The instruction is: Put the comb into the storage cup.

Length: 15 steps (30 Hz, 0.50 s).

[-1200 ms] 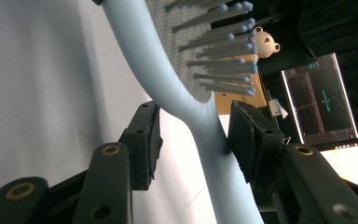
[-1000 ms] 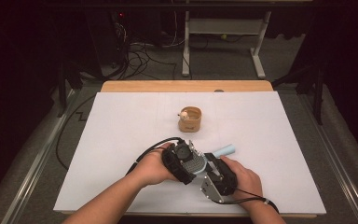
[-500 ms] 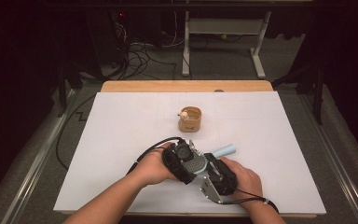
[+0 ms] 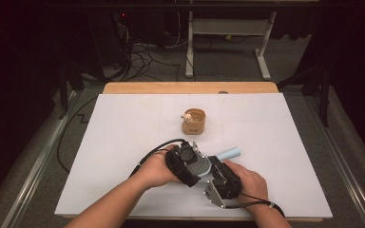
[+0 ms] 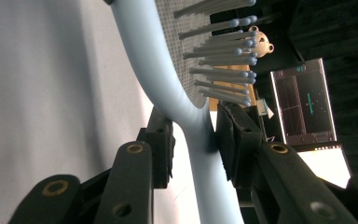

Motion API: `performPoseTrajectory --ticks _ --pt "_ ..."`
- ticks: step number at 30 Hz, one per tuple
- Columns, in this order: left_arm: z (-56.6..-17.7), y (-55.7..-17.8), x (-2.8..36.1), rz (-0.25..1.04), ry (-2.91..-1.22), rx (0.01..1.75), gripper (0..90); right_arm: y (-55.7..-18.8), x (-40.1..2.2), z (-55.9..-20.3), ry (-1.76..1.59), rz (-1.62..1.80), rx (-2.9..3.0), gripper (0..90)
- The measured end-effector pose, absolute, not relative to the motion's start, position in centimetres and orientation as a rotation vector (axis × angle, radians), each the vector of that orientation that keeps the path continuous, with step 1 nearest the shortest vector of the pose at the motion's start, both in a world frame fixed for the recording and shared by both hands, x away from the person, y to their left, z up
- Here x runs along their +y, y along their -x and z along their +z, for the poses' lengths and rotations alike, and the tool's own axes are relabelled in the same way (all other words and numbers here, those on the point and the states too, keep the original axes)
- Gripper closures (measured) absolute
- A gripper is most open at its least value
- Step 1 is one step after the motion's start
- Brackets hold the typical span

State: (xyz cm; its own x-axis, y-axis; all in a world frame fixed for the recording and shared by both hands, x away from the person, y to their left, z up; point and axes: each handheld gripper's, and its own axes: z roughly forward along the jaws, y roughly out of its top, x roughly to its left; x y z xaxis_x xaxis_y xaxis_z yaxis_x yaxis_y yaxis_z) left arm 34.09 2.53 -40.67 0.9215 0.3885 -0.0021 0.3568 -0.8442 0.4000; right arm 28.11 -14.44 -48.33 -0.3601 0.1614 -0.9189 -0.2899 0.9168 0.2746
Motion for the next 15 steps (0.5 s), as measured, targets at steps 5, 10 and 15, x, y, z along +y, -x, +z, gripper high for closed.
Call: performPoseTrajectory --ticks 5,10,15 --pt "-40.56 -34.24 2.64 0.106 -2.66 0.549 19.9 -28.18 -14.45 -48.33 0.097 0.45 1.87 70.7" --pt "-40.42 -34.28 2.68 0.108 -2.648 0.54 19.8 -28.24 -14.47 -48.23 0.089 0.441 1.874 72.2" --pt "-40.2 -34.36 2.81 0.103 -2.635 0.54 19.7 -28.15 -14.34 -48.39 0.111 0.411 1.88 76.0"
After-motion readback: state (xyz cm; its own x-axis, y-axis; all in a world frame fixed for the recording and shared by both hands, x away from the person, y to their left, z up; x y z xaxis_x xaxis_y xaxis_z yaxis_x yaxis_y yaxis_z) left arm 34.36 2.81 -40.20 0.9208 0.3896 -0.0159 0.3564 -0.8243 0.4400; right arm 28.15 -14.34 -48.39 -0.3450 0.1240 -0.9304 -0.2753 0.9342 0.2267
